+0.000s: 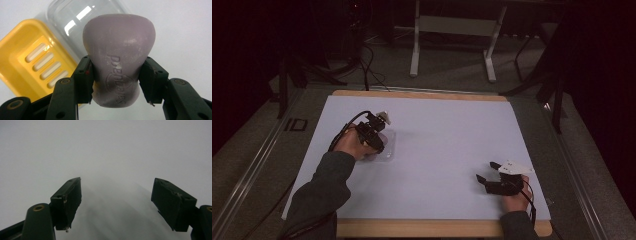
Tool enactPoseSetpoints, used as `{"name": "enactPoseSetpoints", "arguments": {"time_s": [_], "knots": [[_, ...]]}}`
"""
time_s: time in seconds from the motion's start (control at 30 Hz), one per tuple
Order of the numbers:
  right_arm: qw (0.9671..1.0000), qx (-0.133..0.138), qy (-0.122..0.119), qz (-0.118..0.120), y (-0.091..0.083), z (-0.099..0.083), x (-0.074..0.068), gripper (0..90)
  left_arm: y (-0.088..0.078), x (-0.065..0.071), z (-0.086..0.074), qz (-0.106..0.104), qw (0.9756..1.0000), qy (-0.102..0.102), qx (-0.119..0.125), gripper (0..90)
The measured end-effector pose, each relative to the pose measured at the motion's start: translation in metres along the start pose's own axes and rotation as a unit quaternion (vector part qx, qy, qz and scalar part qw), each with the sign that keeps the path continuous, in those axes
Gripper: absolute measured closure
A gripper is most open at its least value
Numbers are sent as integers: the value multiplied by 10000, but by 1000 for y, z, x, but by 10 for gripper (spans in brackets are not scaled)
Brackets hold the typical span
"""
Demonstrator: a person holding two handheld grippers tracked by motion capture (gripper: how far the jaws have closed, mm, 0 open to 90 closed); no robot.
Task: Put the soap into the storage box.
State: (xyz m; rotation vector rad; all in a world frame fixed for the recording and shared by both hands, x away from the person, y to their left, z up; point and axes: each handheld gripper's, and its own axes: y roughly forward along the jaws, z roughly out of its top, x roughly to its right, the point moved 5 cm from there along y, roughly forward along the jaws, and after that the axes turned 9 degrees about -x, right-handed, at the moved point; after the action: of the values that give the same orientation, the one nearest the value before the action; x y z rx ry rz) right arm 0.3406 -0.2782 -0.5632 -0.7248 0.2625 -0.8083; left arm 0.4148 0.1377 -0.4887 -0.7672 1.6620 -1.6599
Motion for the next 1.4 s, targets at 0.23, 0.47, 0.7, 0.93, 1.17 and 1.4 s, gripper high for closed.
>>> {"name": "enactPoseSetpoints", "arguments": {"time_s": [0.23, 0.47, 0.7, 0.93, 1.17, 1.4], "knots": [[10000, 1, 2, 1, 0, 0, 0, 238, 1, -8, -2, 15, 9999, -115, -18, 499], [10000, -3, -5, 2, 0, 0, 0, 239, 2, -15, -5, 9, 9997, -240, -15, 499], [10000, -7, -7, 2, 0, 0, 0, 239, 2, -23, -8, -17, 9992, -402, 13, 499], [10000, -6, -8, 0, 0, 0, 0, 239, 5, -28, -10, -20, 9985, -552, 42, 500], [10000, -6, -11, -2, 0, 0, 0, 239, 4, -33, -11, 2, 9979, -651, 62, 499], [10000, -15, -12, -9, 0, 0, 0, 239, 5, -40, -14, 17, 9963, -852, 92, 499]]}}
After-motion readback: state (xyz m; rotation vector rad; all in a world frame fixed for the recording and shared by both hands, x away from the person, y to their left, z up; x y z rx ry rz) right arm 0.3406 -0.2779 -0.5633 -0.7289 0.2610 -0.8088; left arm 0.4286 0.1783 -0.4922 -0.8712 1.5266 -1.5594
